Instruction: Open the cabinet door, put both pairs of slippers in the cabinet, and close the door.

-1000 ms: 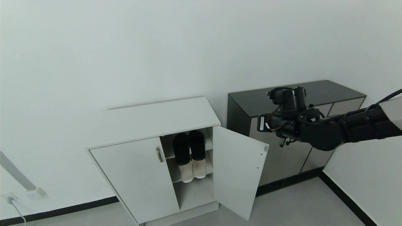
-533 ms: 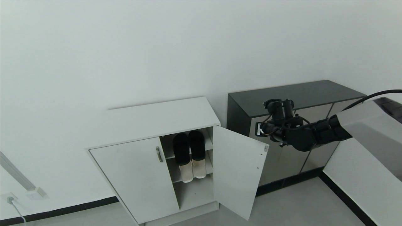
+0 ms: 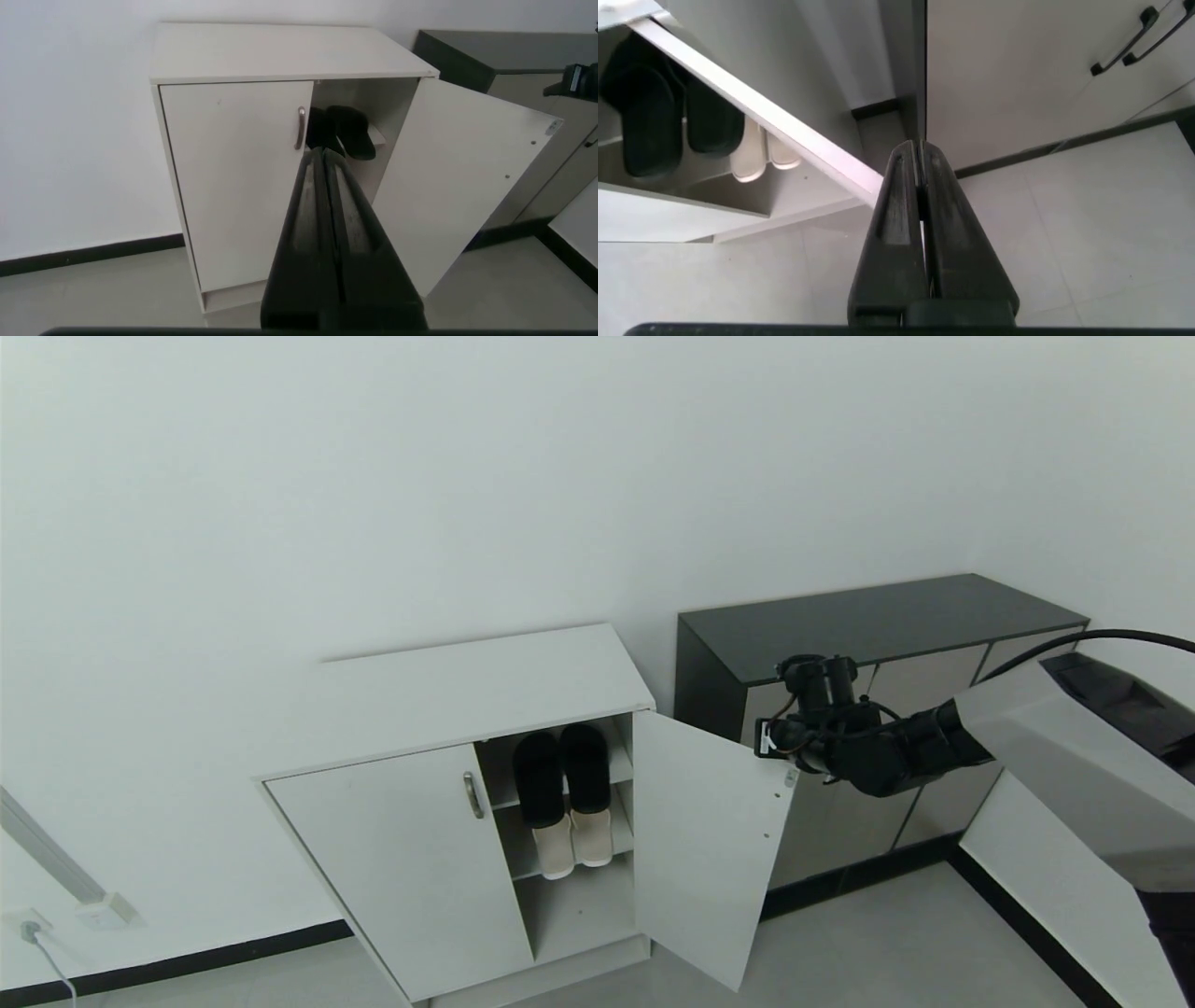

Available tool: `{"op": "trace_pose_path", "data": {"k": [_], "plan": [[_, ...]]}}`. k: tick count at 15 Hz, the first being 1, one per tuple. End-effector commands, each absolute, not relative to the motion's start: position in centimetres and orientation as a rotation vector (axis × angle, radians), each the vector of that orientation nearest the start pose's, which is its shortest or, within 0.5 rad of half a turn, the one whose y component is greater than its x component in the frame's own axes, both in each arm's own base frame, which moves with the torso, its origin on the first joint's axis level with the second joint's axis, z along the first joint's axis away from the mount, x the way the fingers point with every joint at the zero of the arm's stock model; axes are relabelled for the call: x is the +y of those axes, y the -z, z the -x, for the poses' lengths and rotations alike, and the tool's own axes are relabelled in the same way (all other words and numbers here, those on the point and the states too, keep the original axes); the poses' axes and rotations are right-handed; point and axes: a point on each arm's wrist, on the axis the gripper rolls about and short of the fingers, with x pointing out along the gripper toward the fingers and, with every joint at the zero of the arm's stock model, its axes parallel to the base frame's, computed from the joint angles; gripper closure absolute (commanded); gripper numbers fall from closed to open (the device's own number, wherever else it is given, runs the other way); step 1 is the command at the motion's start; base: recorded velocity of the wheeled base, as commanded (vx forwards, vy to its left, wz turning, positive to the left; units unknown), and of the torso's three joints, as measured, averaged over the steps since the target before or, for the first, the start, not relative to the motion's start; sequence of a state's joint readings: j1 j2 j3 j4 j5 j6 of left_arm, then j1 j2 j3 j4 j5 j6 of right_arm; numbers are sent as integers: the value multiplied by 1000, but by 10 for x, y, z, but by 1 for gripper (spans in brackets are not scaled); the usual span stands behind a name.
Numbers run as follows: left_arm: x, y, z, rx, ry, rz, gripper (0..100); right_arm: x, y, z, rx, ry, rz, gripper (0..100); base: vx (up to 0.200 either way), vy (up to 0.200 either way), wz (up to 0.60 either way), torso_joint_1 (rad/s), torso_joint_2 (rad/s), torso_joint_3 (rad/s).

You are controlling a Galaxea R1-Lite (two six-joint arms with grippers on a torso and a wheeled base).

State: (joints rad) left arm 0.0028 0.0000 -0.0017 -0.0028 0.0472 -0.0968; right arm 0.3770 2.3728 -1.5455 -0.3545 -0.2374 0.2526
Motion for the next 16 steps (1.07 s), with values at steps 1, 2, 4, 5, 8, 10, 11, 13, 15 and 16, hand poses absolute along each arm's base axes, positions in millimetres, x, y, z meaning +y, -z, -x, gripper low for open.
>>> {"op": "trace_pose_path", "data": {"k": [1,2,4,5,8,10,11,13,15,16], "plan": [[1,-76,23,-7,-50,97,100,173,-74,-452,480,-77,-101,100,0,0,0,0,0,0],[1,-76,23,-7,-50,97,100,172,-72,-454,480,-74,-101,100,0,0,0,0,0,0],[1,-76,23,-7,-50,97,100,171,-66,-456,489,-69,-99,100,0,0,0,0,0,0],[1,-76,23,-7,-50,97,100,170,-62,-458,494,-66,-98,100,0,0,0,0,0,0],[1,-76,23,-7,-50,97,100,169,-55,-461,503,-59,-101,100,0,0,0,0,0,0],[1,-76,23,-7,-50,95,100,169,-56,-460,505,-59,-106,100,0,0,0,0,0,0],[1,-76,23,-7,-50,95,100,171,-57,-458,506,-61,-104,100,0,0,0,0,0,0],[1,-76,23,-7,-49,95,100,179,-63,-449,509,-82,-106,100,0,0,0,0,0,0],[1,-76,23,-7,-49,92,100,197,-72,-428,522,-127,-106,100,0,0,0,0,0,0],[1,-76,23,-7,-49,92,100,204,-73,-419,522,-147,-104,100,0,0,0,0,0,0]]}}
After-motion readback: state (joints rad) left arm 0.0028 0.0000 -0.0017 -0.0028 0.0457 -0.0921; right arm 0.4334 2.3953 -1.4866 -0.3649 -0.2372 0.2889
